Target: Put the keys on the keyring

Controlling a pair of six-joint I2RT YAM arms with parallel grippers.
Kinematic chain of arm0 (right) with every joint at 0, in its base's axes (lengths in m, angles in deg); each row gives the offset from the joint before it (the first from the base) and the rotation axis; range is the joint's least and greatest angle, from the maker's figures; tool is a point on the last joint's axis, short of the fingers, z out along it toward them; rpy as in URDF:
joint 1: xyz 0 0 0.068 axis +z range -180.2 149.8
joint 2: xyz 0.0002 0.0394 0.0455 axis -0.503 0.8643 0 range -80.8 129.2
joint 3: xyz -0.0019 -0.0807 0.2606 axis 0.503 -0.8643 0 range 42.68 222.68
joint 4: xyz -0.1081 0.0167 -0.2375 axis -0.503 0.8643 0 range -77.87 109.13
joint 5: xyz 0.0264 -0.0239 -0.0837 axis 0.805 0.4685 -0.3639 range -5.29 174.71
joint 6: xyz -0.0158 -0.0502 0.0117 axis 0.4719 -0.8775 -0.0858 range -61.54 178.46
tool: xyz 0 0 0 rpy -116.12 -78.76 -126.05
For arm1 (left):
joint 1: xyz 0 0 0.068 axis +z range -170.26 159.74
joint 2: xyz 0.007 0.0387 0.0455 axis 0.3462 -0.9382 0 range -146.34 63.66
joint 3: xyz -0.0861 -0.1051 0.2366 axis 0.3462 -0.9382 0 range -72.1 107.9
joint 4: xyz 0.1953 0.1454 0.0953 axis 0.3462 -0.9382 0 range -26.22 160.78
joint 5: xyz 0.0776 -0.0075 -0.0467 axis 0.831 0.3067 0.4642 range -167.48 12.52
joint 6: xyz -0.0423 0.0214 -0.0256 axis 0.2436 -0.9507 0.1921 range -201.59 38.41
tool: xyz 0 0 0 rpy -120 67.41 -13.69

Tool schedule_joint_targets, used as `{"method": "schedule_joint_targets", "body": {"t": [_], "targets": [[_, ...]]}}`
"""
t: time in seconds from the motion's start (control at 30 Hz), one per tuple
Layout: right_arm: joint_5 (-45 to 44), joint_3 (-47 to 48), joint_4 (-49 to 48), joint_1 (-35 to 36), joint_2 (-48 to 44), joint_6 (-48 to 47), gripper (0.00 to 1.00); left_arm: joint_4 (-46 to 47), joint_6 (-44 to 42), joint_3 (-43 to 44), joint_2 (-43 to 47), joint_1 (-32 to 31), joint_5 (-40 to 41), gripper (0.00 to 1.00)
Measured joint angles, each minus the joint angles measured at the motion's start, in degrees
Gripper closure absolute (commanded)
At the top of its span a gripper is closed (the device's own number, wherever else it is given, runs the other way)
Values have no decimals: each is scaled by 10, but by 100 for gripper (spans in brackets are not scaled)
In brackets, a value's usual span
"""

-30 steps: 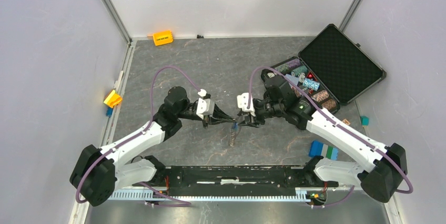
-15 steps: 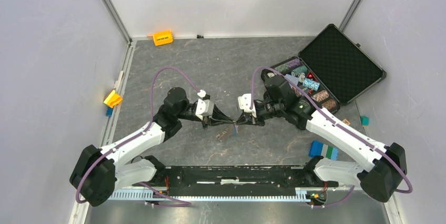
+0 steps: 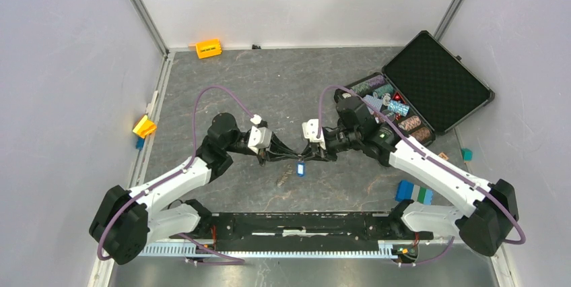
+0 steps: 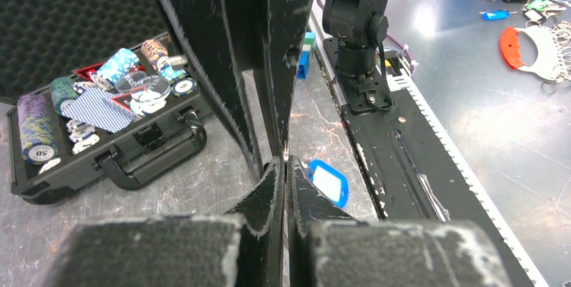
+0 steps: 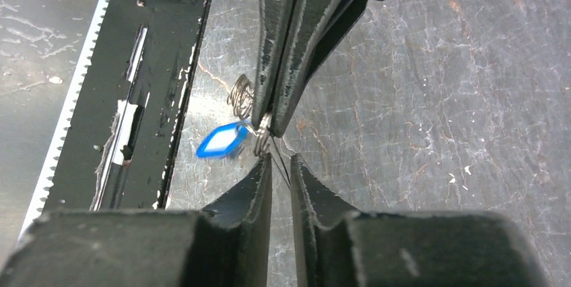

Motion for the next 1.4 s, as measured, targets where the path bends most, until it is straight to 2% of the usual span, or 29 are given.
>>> {"method": "schedule_joint_targets", "body": {"t": [0.27, 0.47, 0.8, 1.1, 1.4], "targets": [[-19, 0, -4, 0, 24, 14, 57, 33, 17, -2, 0, 0, -1, 98], [-40, -12, -5, -6, -12, 8, 51, 37, 17, -10, 0, 4, 12, 98], [-36, -13, -5, -30, -67, -6, 60, 28, 16, -10, 0, 6, 38, 98], [7, -13, -3, -34, -43, -6, 62, 24, 16, -10, 0, 6, 42, 98], [49, -13, -4, -37, -15, 0, 68, 24, 16, -10, 1, 6, 42, 98]]}}
